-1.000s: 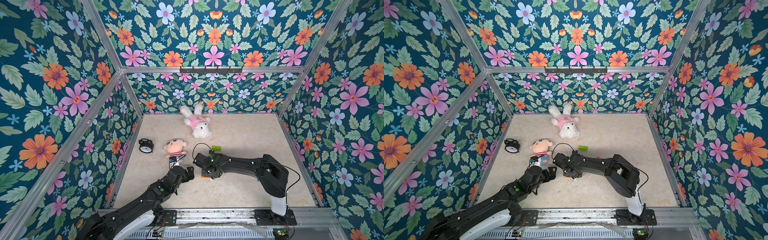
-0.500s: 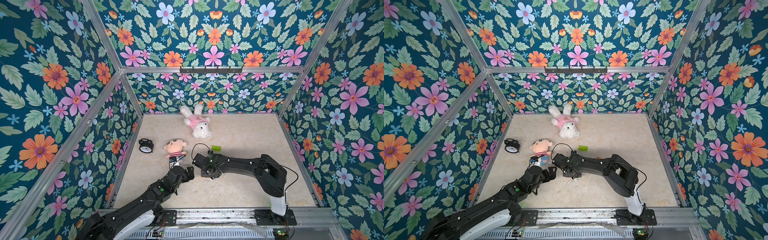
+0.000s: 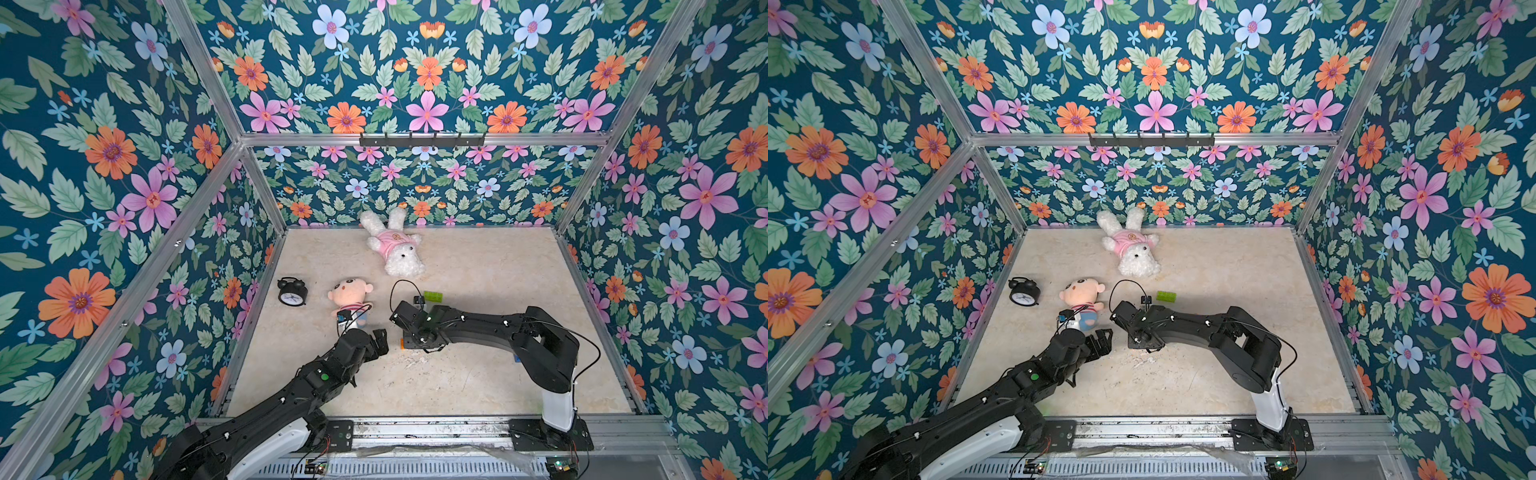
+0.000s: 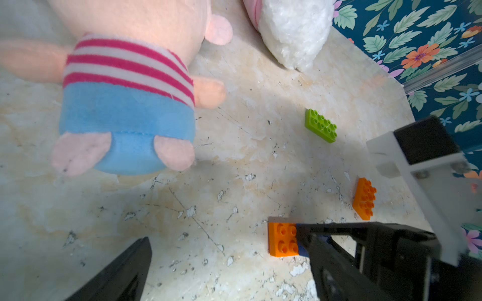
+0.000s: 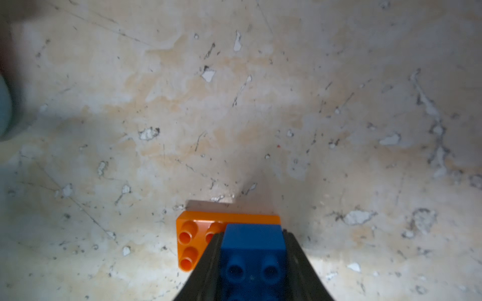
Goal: Assemble the number 5 with lego
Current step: Assemble the lego brick with the lego brick.
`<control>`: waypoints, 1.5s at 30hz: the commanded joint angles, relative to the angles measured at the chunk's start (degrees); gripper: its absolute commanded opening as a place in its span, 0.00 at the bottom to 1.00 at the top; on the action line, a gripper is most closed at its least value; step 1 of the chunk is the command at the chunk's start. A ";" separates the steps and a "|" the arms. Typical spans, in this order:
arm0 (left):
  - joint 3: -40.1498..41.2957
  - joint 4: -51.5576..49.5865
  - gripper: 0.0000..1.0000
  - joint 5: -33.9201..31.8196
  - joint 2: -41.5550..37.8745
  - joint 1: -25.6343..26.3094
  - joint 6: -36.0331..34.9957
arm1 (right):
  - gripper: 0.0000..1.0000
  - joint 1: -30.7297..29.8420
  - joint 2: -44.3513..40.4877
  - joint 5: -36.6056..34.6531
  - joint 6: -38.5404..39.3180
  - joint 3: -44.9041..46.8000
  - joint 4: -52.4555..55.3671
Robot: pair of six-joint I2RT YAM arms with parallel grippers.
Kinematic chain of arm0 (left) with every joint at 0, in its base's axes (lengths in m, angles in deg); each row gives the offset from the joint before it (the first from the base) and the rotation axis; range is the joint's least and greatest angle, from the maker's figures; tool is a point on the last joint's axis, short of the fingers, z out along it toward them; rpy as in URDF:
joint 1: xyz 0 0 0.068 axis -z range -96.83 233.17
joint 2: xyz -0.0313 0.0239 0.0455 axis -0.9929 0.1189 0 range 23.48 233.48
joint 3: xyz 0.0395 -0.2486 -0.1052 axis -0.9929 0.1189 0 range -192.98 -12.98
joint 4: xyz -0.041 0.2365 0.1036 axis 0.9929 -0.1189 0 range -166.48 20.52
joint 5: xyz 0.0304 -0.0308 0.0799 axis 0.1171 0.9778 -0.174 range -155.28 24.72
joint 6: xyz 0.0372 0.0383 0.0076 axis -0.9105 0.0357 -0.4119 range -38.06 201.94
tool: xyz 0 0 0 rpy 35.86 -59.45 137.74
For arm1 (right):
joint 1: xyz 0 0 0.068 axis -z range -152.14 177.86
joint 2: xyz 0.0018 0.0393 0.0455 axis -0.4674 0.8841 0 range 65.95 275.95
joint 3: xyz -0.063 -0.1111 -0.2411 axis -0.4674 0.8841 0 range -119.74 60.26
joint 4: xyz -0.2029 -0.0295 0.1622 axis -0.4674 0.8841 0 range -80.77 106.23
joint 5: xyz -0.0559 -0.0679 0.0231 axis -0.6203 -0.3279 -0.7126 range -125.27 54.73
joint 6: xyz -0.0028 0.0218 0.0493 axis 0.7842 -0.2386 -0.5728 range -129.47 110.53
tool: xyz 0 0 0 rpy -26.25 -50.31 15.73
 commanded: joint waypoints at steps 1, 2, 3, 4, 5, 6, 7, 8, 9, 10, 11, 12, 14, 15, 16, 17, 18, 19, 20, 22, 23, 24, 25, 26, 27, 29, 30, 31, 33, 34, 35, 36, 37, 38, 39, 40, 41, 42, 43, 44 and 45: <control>-0.75 0.88 0.99 -1.89 1.06 0.00 0.79 | 0.20 1.45 0.74 5.36 3.28 2.85 8.52; -0.69 1.26 0.99 -2.01 1.46 -0.06 1.13 | 0.20 1.72 0.18 5.30 3.70 3.13 8.57; -0.65 1.75 0.99 -2.20 1.99 -0.02 1.54 | 0.20 1.98 -0.28 5.70 4.05 3.52 8.68; -0.60 2.06 0.99 -2.24 2.54 -0.04 1.94 | 0.20 2.18 -0.75 6.05 4.08 3.90 8.71; -0.64 2.32 0.99 -2.08 3.12 -0.07 2.05 | 0.20 2.18 -1.39 6.46 4.36 4.49 8.06; -0.55 2.71 0.99 -1.77 3.74 -0.01 2.26 | 0.20 2.16 -1.97 7.59 4.51 5.30 7.05; -0.49 2.87 0.99 -1.51 4.15 -0.06 2.31 | 0.20 2.18 -2.23 7.73 4.50 5.77 6.82; -0.52 2.82 0.99 -1.49 4.67 -0.07 2.44 | 0.20 2.17 -2.40 7.73 4.43 6.22 6.87; -0.50 2.55 0.99 -1.71 4.92 -0.06 2.72 | 0.20 2.18 -2.58 7.41 4.28 6.52 6.93; -0.43 2.57 0.98 -1.77 4.86 -0.07 2.99 | 0.20 2.18 -2.77 7.30 4.22 6.71 6.68; -0.03 2.93 0.98 -1.62 4.57 -0.02 3.17 | 0.20 2.14 -2.84 7.43 4.48 6.76 6.58; 0.29 3.59 0.98 -1.51 4.13 -0.05 3.17 | 0.20 2.11 -2.67 7.26 4.65 6.54 6.69; 0.66 4.02 0.98 -1.40 3.09 -0.01 2.82 | 0.20 2.09 -2.80 7.21 4.43 6.20 6.72; 0.63 3.60 0.98 -1.47 2.51 -0.05 2.49 | 0.19 2.09 -3.07 7.06 4.17 6.18 6.48; 0.43 2.83 0.99 -1.72 1.96 -0.08 2.19 | 0.19 2.10 -3.20 6.76 3.73 6.29 6.33; 0.32 2.07 0.99 -2.17 1.39 0.00 1.98 | 0.18 2.08 -3.29 6.63 3.37 6.44 6.14; 0.46 1.41 0.98 -2.41 0.67 -0.02 1.97 | 0.18 2.09 -3.22 6.36 3.05 6.41 6.41; 0.92 1.30 0.99 -2.57 0.01 -0.02 2.09 | 0.18 1.97 -3.25 6.22 2.81 6.44 6.56; 1.59 1.46 0.99 -2.66 -1.03 -0.06 2.07 | 0.18 1.77 -3.20 5.91 2.34 6.62 6.47; 2.77 1.65 0.99 -2.89 -2.88 0.00 2.45 | 0.18 1.35 -3.13 4.98 1.61 6.20 7.34; 3.14 1.73 0.99 -2.92 -3.87 -0.04 2.58 | 0.18 1.09 -3.16 4.31 1.20 5.83 8.13; 3.38 1.80 0.99 -2.54 -4.61 -0.04 2.48 | 0.18 0.95 -3.24 4.25 0.94 5.62 8.30; 3.56 1.82 0.99 -2.19 -5.08 -0.04 2.24 | 0.18 0.87 -3.37 4.27 0.39 5.51 8.36; 3.56 1.82 0.99 -1.67 -5.60 0.00 1.49 | 0.18 0.63 -3.37 3.98 -0.18 5.11 8.48; 3.58 1.82 0.99 -0.97 -5.90 -0.04 0.84 | 0.18 0.31 -3.32 3.47 -0.65 4.87 8.59; 3.19 0.72 0.99 -0.83 -6.09 0.00 -0.01 | 0.18 -0.25 -2.70 2.91 -1.42 3.81 9.45; 2.78 0.07 0.99 -0.71 -6.04 -0.04 -0.83 | 0.18 -0.40 -2.24 2.16 -2.14 3.32 10.58; 2.46 -0.36 0.99 -0.63 -5.94 0.00 -1.35 | 0.18 -0.61 -1.57 1.30 -2.62 2.30 11.90; 1.34 -2.99 0.99 -0.77 -5.47 -0.01 -1.65 | 0.19 -1.23 -0.09 0.42 -2.64 0.39 14.14; 1.35 -3.39 0.99 -0.79 -5.11 -0.01 -1.51 | 0.20 -1.47 0.35 0.28 -2.78 -0.06 14.62; 1.31 -3.83 0.99 -0.94 -4.68 -0.06 -1.57 | 0.20 -1.72 0.86 0.15 -3.24 -0.03 14.73; 1.12 -4.78 0.99 -1.29 -4.44 -0.05 -1.03 | 0.20 -1.99 1.29 0.55 -3.68 0.06 14.96; 1.14 -5.10 0.99 -1.26 -4.20 -0.05 -0.74 | 0.20 -2.22 1.70 0.58 -4.24 0.02 15.49; 1.15 -5.31 0.99 -0.97 -4.17 -0.01 -0.61 | 0.21 -2.66 2.29 0.15 -4.83 -0.44 16.57; 0.96 -5.95 0.99 -1.45 -4.44 0.00 0.11 | 0.21 -3.21 2.64 -0.41 -4.94 -1.07 17.36; 1.16 -6.04 0.99 -1.60 -4.83 -0.03 0.60 | 0.23 -3.44 2.99 -0.63 -4.86 -1.69 17.71; 1.59 -5.69 0.99 -1.72 -5.62 -0.01 0.88 | 0.23 -3.46 3.41 -0.59 -4.55 -2.95 18.46; 2.27 -5.19 0.99 -2.12 -6.51 0.00 1.17 | 0.23 -3.45 3.99 -1.11 -4.10 -4.88 19.77; 2.78 -4.47 0.99 -2.32 -7.28 -0.03 1.21 | 0.24 -3.55 4.39 -1.76 -3.96 -6.66 20.86; 3.38 -3.57 0.99 -2.33 -7.99 -0.02 0.89 | 0.27 -3.54 4.68 -2.44 -3.79 -8.44 22.19; 3.48 -3.13 0.99 -2.19 -8.65 -0.01 0.66 | 0.31 -3.53 4.63 -3.04 -3.76 -10.01 23.28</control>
